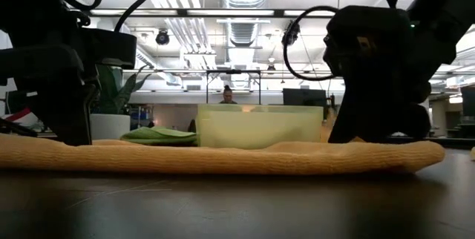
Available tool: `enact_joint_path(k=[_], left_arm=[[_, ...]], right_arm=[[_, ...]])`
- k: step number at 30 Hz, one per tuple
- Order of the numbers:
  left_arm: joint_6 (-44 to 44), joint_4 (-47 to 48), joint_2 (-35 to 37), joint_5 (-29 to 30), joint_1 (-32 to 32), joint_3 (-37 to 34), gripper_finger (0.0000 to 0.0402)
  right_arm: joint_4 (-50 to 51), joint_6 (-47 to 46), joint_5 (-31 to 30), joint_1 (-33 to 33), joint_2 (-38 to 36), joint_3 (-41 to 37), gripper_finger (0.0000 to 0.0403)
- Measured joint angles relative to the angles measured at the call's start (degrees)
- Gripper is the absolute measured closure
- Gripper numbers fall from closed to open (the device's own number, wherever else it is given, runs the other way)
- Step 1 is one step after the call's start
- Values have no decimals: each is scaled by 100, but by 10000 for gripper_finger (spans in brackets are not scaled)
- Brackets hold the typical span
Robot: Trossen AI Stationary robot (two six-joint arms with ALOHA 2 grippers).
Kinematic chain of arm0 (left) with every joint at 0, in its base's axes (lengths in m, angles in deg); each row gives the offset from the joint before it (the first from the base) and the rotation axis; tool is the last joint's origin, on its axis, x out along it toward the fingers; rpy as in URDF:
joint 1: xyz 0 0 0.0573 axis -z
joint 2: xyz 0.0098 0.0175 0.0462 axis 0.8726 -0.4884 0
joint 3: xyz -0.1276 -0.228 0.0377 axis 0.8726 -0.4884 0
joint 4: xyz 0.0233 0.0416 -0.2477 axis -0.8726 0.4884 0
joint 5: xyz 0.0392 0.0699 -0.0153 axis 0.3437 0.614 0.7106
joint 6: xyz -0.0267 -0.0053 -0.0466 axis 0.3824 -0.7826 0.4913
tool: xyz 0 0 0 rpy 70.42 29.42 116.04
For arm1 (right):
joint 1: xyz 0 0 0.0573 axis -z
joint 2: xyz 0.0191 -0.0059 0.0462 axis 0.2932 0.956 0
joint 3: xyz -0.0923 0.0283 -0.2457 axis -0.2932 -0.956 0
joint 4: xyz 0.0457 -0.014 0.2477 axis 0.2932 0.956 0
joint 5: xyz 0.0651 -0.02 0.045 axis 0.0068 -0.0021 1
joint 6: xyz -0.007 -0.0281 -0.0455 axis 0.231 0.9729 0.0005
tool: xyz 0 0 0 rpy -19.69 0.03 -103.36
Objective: Fold microfiber towels
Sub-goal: Fold the left orange microfiber cloth
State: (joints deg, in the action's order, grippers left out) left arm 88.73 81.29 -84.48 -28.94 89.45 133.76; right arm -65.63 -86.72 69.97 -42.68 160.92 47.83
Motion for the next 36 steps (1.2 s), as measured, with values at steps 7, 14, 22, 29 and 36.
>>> enact_joint_path(k=[7, 14, 22, 29, 36], left_arm=[[-2, 2, 7, 66, 2, 0, 375], [-2, 46, 344, 70, 103, 0, 375], [-3, 463, 911, 13, 518, 2, 375], [48, 283, 848, -17, 883, 2, 375], [-311, -325, 378, -26, 999, 2, 375]], right_arm=[[-121, 407, -155, 0, -14, 0, 390], [361, 602, -168, 0, -468, 0, 393], [1549, 601, -393, -95, -1423, 2, 394], [2508, 148, -581, -277, -2219, 2, 394], [1717, -24, -445, -313, -2268, 16, 394]])
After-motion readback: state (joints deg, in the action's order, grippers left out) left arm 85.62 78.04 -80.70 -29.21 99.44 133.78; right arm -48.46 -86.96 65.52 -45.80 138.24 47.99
